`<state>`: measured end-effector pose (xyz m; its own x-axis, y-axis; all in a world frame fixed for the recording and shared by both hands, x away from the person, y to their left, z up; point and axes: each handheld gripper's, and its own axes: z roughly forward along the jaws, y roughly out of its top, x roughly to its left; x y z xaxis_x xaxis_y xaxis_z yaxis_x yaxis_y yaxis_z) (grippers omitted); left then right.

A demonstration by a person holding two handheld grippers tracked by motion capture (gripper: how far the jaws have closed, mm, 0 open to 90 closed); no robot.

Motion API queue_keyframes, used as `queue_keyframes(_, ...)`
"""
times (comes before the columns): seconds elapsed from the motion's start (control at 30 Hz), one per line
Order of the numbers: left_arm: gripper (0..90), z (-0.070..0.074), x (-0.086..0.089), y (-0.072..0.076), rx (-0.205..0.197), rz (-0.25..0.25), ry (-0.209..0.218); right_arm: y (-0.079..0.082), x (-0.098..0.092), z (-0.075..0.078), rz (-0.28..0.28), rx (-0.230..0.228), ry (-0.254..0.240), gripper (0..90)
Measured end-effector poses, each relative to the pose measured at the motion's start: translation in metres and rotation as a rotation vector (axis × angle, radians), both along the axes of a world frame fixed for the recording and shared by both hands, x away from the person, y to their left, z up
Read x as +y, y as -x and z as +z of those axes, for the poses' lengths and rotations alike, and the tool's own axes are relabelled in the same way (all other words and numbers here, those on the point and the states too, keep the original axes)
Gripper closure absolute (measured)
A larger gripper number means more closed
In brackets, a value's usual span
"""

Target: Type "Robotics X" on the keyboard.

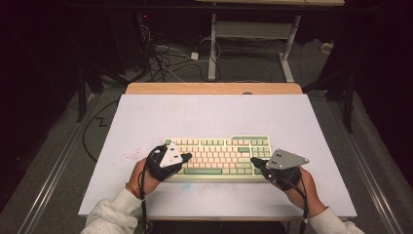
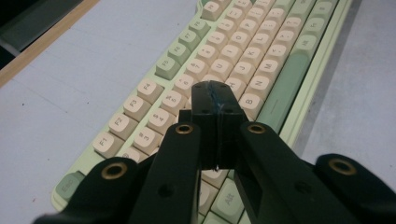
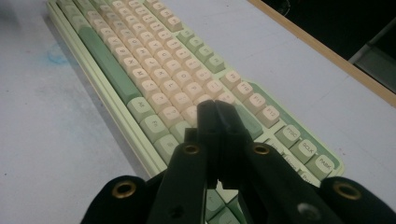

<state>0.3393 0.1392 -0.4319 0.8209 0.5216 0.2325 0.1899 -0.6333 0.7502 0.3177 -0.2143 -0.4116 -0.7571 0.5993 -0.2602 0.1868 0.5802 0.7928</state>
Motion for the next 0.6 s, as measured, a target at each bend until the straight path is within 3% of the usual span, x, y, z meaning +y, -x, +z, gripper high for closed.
queue_keyframes(0.33, 87.6, 0.000, 0.014, 0.007, -0.008, 0.022, 0.005, -0.005, 0.005, -0.002, 0.006, 0.007, 0.001, 90.0)
queue_keyframes(0.6, 87.6, -0.004, 0.028, 0.016, 0.001, 0.051, 0.010, -0.013, 0.019, -0.001, 0.028, 0.014, 0.001, 90.0)
